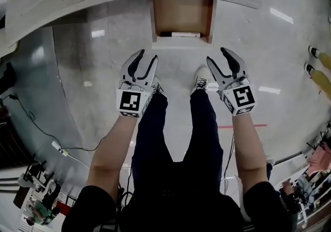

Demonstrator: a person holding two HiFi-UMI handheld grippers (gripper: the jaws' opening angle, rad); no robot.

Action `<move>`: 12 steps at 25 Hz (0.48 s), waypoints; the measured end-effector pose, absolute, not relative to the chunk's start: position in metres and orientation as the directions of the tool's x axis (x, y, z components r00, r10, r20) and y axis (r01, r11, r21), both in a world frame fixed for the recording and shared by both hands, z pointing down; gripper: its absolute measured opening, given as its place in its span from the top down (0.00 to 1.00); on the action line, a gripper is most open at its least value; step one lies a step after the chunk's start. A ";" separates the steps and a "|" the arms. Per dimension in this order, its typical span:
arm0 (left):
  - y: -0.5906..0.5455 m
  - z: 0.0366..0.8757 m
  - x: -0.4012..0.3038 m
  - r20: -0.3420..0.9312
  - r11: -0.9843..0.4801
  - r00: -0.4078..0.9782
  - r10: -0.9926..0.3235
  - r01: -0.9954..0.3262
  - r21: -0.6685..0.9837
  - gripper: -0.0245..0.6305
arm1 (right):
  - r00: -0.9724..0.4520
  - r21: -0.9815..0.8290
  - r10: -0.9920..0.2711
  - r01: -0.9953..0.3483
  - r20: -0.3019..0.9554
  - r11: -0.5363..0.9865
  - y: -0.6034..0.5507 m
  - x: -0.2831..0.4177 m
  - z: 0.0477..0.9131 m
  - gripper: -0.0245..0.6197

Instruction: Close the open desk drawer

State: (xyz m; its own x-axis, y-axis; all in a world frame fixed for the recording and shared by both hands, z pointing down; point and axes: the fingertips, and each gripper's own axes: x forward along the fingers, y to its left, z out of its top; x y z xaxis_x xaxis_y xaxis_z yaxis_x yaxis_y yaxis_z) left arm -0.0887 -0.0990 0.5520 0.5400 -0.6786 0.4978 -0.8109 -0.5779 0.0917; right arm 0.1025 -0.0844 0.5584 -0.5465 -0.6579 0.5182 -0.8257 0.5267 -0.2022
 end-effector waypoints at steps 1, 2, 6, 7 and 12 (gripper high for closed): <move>-0.100 0.557 -0.088 0.500 -0.581 0.539 -0.678 -0.809 0.084 0.71 | -0.546 -0.191 -0.651 -0.823 0.527 0.535 -0.085 0.104 0.565 0.61; -0.102 0.562 -0.087 0.500 -0.584 0.538 -0.679 -0.808 0.076 0.70 | -0.546 -0.183 -0.645 -0.820 0.534 0.542 -0.086 0.105 0.572 0.61; -0.108 0.579 -0.081 0.499 -0.602 0.543 -0.676 -0.797 0.051 0.67 | -0.555 -0.172 -0.627 -0.808 0.547 0.564 -0.091 0.104 0.595 0.61; -0.109 0.583 -0.078 0.501 -0.612 0.547 -0.671 -0.790 0.042 0.66 | -0.556 -0.166 -0.624 -0.804 0.549 0.571 -0.092 0.103 0.599 0.61; -0.117 0.594 -0.067 0.499 -0.630 0.554 -0.666 -0.776 0.021 0.66 | -0.559 -0.155 -0.620 -0.798 0.551 0.583 -0.100 0.100 0.613 0.61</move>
